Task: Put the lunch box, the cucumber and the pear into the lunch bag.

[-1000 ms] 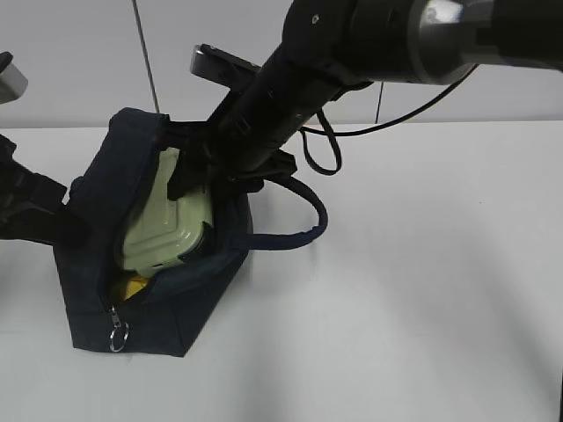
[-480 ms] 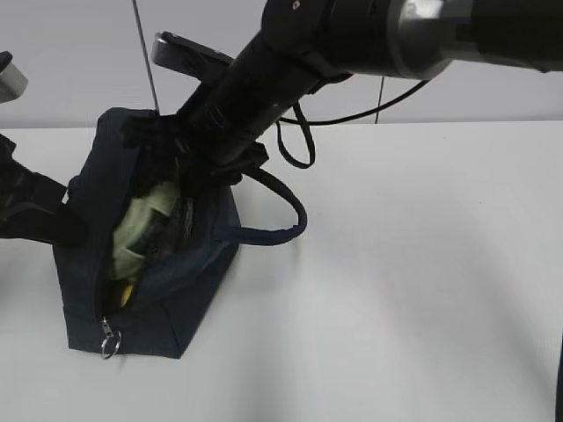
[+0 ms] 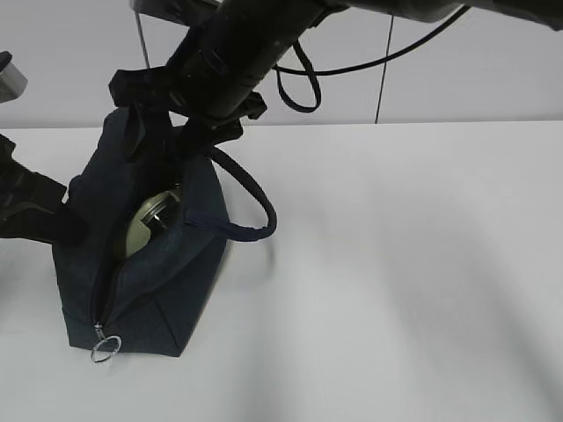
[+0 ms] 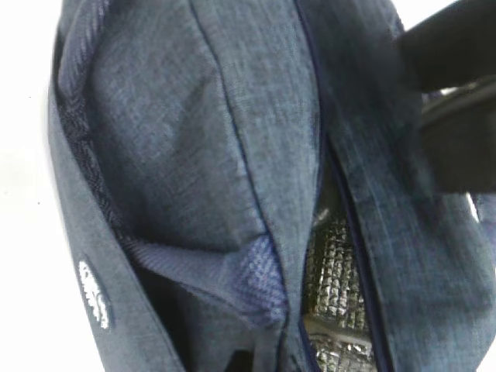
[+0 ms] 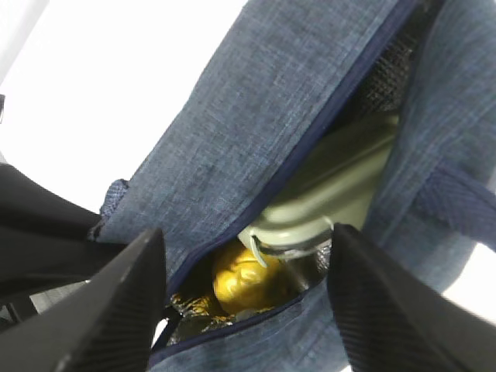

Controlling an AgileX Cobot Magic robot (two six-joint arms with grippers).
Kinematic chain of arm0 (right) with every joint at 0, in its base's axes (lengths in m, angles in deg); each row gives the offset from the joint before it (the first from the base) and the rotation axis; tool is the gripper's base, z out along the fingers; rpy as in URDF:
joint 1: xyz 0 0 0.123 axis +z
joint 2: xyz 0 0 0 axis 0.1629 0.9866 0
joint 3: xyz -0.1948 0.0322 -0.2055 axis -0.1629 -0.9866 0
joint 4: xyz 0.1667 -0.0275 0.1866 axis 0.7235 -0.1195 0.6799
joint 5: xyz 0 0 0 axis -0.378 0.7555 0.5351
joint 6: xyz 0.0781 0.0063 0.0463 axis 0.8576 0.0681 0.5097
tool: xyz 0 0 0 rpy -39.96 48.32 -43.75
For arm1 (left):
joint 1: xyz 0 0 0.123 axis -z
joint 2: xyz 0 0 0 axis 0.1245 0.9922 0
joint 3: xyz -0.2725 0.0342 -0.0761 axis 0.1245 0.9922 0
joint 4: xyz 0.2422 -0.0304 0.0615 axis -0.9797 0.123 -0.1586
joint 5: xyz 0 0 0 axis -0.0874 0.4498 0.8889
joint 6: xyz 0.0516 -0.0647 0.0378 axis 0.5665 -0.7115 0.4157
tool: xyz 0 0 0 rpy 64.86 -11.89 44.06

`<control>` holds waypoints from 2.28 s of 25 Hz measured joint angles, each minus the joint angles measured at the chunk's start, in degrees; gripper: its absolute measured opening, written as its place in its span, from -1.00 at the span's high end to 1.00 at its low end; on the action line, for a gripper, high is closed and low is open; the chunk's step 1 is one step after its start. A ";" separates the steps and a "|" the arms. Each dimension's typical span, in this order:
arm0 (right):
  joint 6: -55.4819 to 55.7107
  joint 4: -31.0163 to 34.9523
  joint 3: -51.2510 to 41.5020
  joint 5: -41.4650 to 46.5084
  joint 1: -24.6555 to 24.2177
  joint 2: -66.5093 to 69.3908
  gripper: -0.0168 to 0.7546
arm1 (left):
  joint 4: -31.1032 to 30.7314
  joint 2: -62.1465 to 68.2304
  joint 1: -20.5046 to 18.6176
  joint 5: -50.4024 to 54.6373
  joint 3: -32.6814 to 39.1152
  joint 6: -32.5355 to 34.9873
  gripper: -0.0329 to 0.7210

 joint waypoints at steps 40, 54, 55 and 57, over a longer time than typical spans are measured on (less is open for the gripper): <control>7.29 -11.03 2.54 6.82 -0.22 5.87 0.22 | 0.00 0.00 0.00 -0.13 0.00 0.05 0.91; 11.56 -20.82 -16.08 -2.81 -2.03 -4.80 0.95 | 0.42 3.78 0.46 1.67 -4.62 1.04 0.91; 11.56 -20.53 -19.05 -4.23 -2.81 -6.58 0.95 | 0.48 5.06 1.00 1.78 -5.85 1.04 0.91; 10.68 -19.32 -25.90 -7.43 -5.43 -11.09 0.95 | 0.83 7.74 3.53 1.67 -8.01 1.04 0.91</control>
